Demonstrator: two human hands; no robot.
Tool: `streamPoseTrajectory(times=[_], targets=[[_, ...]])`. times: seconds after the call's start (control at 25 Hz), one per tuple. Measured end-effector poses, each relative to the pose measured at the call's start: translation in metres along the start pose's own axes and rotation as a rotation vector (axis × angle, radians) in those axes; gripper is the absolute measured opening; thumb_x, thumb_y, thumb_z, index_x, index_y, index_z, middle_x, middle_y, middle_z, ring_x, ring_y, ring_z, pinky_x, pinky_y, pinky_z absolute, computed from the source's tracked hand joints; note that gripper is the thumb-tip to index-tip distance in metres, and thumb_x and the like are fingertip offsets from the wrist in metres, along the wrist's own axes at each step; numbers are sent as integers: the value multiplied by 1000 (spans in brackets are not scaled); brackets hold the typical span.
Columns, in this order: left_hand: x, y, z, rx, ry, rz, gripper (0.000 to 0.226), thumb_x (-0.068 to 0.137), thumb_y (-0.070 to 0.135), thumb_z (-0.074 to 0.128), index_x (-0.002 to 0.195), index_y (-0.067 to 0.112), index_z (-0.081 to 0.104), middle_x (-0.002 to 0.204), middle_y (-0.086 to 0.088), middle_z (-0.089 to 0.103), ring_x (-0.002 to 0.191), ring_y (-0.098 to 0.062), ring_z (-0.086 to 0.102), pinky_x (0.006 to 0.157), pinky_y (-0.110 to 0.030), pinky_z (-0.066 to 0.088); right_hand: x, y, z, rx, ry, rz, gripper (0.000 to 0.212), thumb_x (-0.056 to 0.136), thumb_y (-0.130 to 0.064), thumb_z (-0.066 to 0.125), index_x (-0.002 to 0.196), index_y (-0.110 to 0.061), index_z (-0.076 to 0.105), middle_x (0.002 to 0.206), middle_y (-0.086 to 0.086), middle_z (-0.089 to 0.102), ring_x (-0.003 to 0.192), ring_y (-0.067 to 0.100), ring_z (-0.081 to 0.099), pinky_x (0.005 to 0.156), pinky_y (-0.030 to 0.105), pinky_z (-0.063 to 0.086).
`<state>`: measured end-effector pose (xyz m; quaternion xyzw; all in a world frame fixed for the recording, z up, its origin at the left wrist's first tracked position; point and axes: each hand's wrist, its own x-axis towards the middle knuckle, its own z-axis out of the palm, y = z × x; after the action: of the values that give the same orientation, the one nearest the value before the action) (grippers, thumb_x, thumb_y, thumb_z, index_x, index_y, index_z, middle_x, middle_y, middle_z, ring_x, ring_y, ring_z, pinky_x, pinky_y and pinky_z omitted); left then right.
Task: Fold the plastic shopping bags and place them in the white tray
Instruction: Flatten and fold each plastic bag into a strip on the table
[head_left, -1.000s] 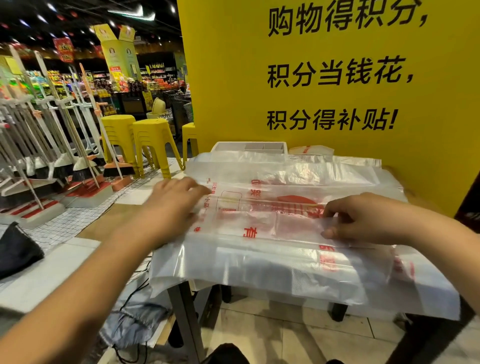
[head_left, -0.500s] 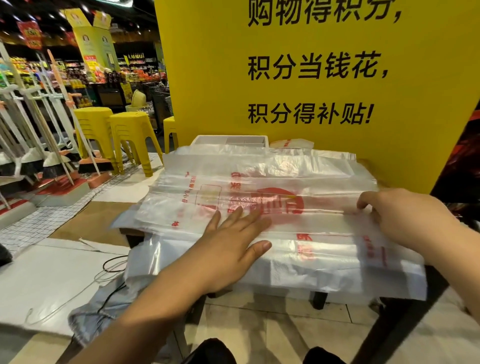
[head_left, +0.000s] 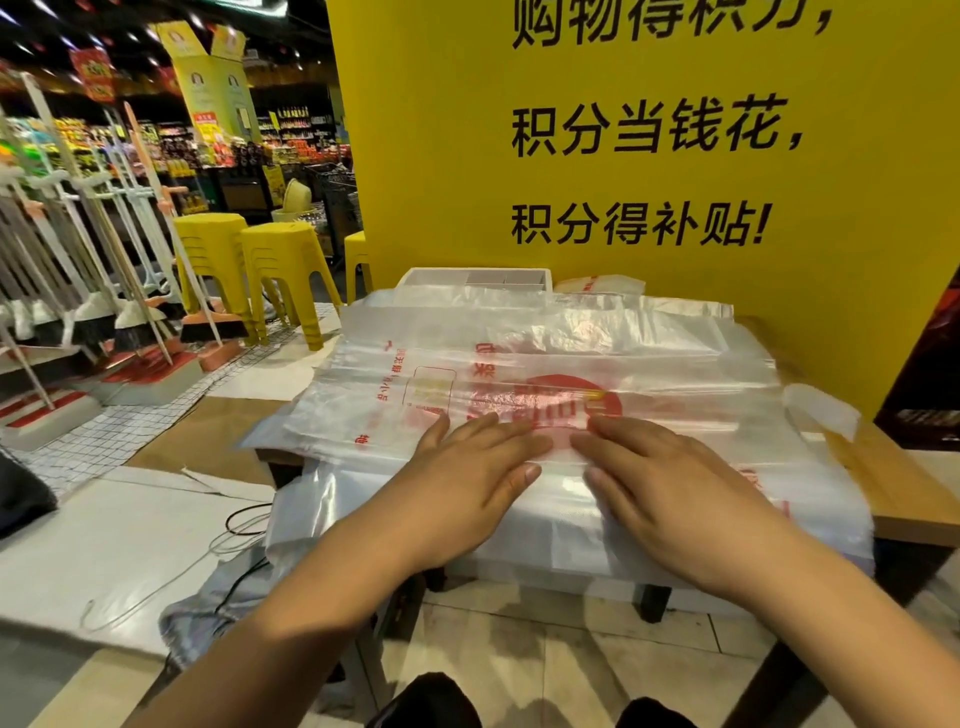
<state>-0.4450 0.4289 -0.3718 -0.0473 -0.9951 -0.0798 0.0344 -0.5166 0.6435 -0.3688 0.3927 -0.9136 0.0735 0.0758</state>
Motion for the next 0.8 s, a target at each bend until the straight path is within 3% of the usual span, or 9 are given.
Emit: streamPoseTrajectory(times=[0.08,0.16,0.28,0.36,0.48,0.6,0.68,0.8], targets=[[-7,-12,-3,-37,-48,-51,55,99,61,14,153,52,16,165,19,2,153,-11,-7,123,-46,-7,-4,18,4,36,-68,50,79,83,-74,-7,154,-48,16,164,-17,10,151,8,9,122,31,12],[-17,-36,-7,-44,-71,-157,64,90,74,6,151,57,6,163,19,-10,151,-16,-16,122,-48,-13,-16,37,2,24,-102,116,84,76,-82,-12,153,-53,7,163,-19,-2,152,9,5,124,36,8],[-27,-62,-11,-17,-91,-276,77,77,88,-4,149,61,-3,163,15,-17,150,-19,-21,121,-47,-15,-35,58,-6,-5,-163,256,90,68,-87,-17,151,-55,-3,162,-17,-11,152,12,3,122,40,8],[-25,-64,-11,37,-132,-291,77,81,86,2,152,56,-5,164,11,-18,151,-21,-21,121,-48,-15,-35,64,-9,-52,-197,285,90,69,-88,-18,151,-53,-6,163,-14,-13,152,11,-5,123,41,1],[-17,-57,-16,118,-65,-222,78,88,79,12,157,44,10,167,5,-5,153,-19,-13,122,-45,-14,-24,58,-19,-84,-170,262,82,85,-80,6,157,-40,7,166,-7,-1,153,13,-1,123,35,2],[-13,-54,-25,139,63,-49,65,95,67,33,151,35,34,159,8,26,148,-16,21,123,-37,14,-14,43,-26,-39,-33,73,66,96,-59,37,155,-34,25,162,-13,23,149,9,21,120,25,16],[-13,-52,-27,55,118,40,44,101,45,44,144,35,46,144,11,44,132,-13,43,113,-35,34,-10,34,-25,-5,22,-3,54,95,-52,44,147,-39,39,146,-20,45,130,6,45,107,24,38],[-18,-53,-28,7,149,66,34,103,32,44,136,34,55,131,13,52,121,-10,52,104,-34,43,-8,27,-21,-30,68,-21,40,94,-55,41,129,-42,54,120,-23,58,104,6,58,86,28,50]])
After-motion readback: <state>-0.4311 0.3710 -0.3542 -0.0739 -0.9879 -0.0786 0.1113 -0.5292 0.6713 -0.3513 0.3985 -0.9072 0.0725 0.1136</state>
